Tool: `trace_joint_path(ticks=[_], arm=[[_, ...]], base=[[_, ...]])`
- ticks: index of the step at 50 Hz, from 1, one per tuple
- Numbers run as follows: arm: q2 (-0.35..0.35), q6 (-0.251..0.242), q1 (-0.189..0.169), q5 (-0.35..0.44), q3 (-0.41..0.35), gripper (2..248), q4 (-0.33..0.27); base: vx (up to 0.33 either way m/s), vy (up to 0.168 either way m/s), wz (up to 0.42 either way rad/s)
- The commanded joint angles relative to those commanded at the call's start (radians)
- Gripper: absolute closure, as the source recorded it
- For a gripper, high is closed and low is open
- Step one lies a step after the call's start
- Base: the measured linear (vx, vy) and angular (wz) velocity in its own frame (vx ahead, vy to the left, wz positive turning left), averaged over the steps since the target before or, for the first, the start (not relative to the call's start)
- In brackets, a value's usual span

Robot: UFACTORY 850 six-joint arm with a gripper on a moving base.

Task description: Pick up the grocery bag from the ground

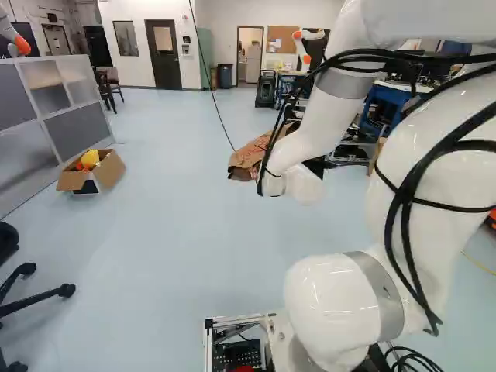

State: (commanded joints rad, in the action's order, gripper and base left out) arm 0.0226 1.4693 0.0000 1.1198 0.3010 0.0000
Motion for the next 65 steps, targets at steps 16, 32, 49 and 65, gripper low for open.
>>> trace_joint_path(ticks=[16,32,49,65], arm=[[-0.034,-0.165,0.0,-0.028,-0.024,225,0.0],[-0.073,-0.356,0.0,-0.06,-0.052,225,0.0],[-0.121,-0.588,0.0,-0.099,-0.086,225,0.0],[-0.164,-0.8,0.0,-0.135,-0.116,225,0.0]], base=[[0.0,0.0,0.0],[0.0,0.0,0.0],[0.0,0.0,0.0],[0.0,0.0,0.0]])
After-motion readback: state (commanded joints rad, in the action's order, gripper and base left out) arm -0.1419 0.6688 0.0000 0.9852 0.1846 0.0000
